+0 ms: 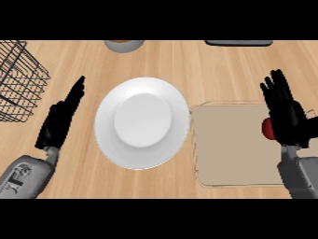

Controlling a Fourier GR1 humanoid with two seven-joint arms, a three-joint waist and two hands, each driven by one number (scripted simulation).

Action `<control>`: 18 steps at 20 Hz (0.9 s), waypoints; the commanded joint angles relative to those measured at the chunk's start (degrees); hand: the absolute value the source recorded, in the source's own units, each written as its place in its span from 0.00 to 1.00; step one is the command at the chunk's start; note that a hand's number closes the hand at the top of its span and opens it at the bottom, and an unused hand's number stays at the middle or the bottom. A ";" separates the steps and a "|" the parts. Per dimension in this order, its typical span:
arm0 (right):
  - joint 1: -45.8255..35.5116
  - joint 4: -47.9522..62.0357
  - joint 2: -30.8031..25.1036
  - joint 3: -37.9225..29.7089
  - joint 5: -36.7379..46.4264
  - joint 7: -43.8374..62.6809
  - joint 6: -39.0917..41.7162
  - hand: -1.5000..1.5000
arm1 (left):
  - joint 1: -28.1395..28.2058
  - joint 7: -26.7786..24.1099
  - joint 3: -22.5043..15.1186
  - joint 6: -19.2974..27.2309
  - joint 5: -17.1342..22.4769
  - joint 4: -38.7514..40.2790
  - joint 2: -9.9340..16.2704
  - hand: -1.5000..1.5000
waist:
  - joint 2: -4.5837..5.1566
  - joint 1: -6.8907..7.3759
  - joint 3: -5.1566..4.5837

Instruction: Pick the tomato from the tray and place it in the plate

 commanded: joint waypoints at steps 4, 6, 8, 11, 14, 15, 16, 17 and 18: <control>-1.83 -3.50 -1.91 -13.33 -12.63 0.26 3.06 0.00 | 9.04 -10.29 5.86 -0.26 -1.53 -0.84 6.88 0.50 | -0.04 0.44 0.92; -4.08 -5.11 -2.76 -19.81 -19.55 1.45 3.58 0.00 | 11.41 -11.21 6.66 2.50 -3.91 -2.23 8.66 0.50 | -0.52 0.75 1.00; 0.86 -1.64 -9.03 -17.93 0.92 -4.09 -12.62 0.00 | 12.97 -11.98 5.94 1.97 -2.32 -0.72 6.24 0.50 | -0.11 0.17 0.60; 5.45 -7.90 0.35 -17.97 1.65 -12.68 -18.75 0.00 | 17.09 -14.96 8.45 0.08 -0.64 -2.50 8.86 0.50 | -0.39 -0.11 0.85; 10.09 -13.79 8.61 -16.91 2.28 -19.23 -22.53 0.00 | 17.00 -15.46 7.69 0.13 -0.91 -2.24 6.68 0.50 | -0.16 -0.87 0.90; 10.96 -14.73 9.25 -17.92 0.68 -20.66 -20.83 0.00 | 16.96 -16.59 8.56 -0.76 -0.78 -1.42 6.99 0.50 | -0.02 -0.70 0.92; 12.40 -19.65 6.82 -17.25 1.75 -16.34 -21.70 0.00 | 17.51 -14.79 9.87 -0.99 -1.07 -3.67 8.07 0.50 | -0.03 -0.51 0.91; 15.32 -19.68 8.43 -16.25 2.05 -19.15 -19.20 0.00 | 21.18 -16.40 8.80 -0.34 -2.47 -5.15 6.48 0.50 | 0.02 -0.26 0.93; 18.14 -27.51 5.37 -14.74 3.61 -12.21 -21.01 0.00 | 22.71 -17.33 9.87 -0.88 -1.44 -6.54 7.27 0.50 | -0.10 -0.42 0.89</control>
